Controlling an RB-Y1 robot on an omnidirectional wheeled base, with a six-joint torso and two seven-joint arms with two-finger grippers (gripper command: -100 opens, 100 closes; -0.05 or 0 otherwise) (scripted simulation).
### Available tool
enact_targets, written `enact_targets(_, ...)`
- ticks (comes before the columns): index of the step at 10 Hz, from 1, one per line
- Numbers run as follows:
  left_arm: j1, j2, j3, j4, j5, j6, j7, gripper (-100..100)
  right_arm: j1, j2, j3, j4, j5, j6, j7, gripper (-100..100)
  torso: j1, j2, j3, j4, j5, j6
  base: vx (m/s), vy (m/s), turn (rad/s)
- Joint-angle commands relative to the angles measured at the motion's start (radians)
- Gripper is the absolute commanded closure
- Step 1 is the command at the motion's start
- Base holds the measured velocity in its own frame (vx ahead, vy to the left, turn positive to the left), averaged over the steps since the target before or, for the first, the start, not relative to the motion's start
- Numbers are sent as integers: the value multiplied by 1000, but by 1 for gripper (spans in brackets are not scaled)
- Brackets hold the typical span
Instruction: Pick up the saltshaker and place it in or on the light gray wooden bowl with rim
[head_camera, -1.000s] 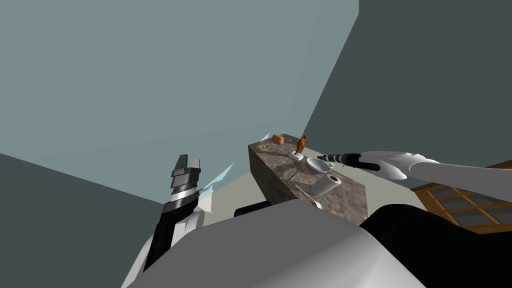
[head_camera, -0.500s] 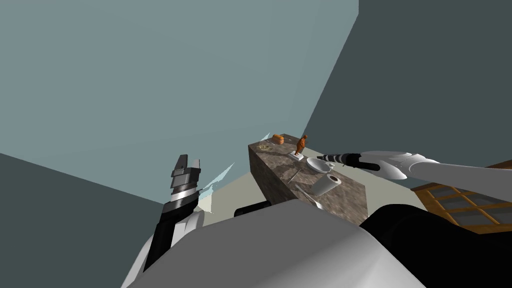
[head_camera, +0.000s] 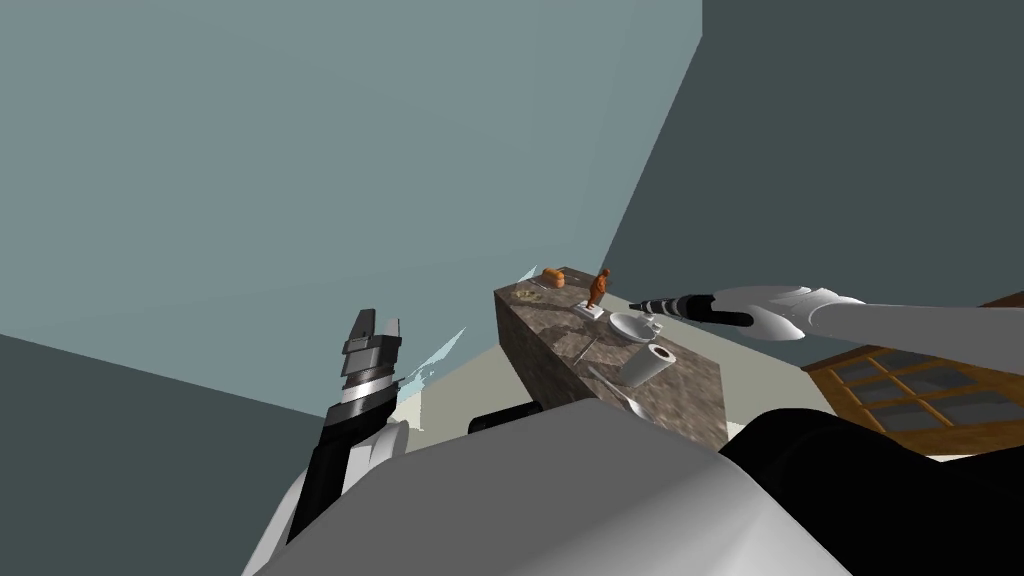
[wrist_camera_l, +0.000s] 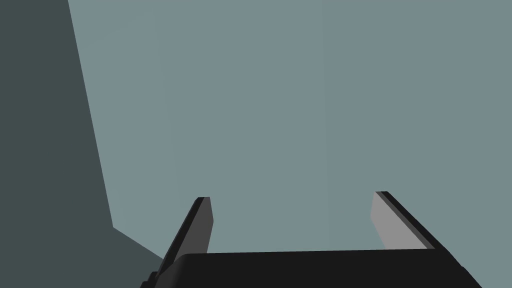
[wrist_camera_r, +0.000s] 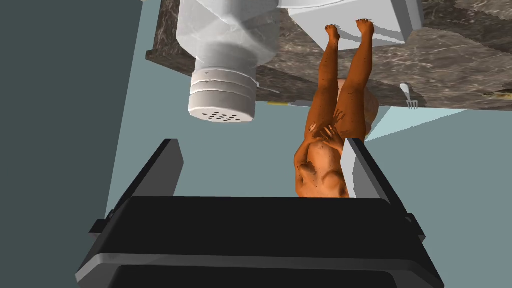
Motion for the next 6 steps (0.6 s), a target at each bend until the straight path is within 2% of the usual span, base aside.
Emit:
enact_targets(1, 0, 0, 0, 0, 0, 0, 0, 0, 12, -30, -11, -11, -9, -2, -18, -100, 0, 0, 0, 0, 0, 0, -6, 5, -41)
enact_targets(2, 0, 0, 0, 0, 0, 0, 0, 0, 12, -30, -11, -11, -9, -2, -18, -100, 0, 0, 0, 0, 0, 0, 3, 4, -17)
enact_targets(3, 0, 0, 0, 0, 0, 0, 0, 0, 19, -69, -17, -21, -20, -6, -38, -100, -1, 0, 0, 0, 0, 0, 4, 13, -58)
enact_targets(4, 0, 0, 0, 0, 0, 0, 0, 0, 23, -89, -21, -26, -25, -8, -49, -100, 0, 0, 0, 0, 0, 0, 7, 11, -46)
enact_targets(5, 0, 0, 0, 0, 0, 0, 0, 0, -2, -76, 3, -23, -15, -5, -46, -100, 0, 0, 0, 0, 0, 0, 0, 0, 0)
enact_targets(6, 0, 0, 0, 0, 0, 0, 0, 0, -3, -78, 3, -25, -16, -4, -50, 0, -1, 0, 0, 0, -1, 0, 0, 0, 0)
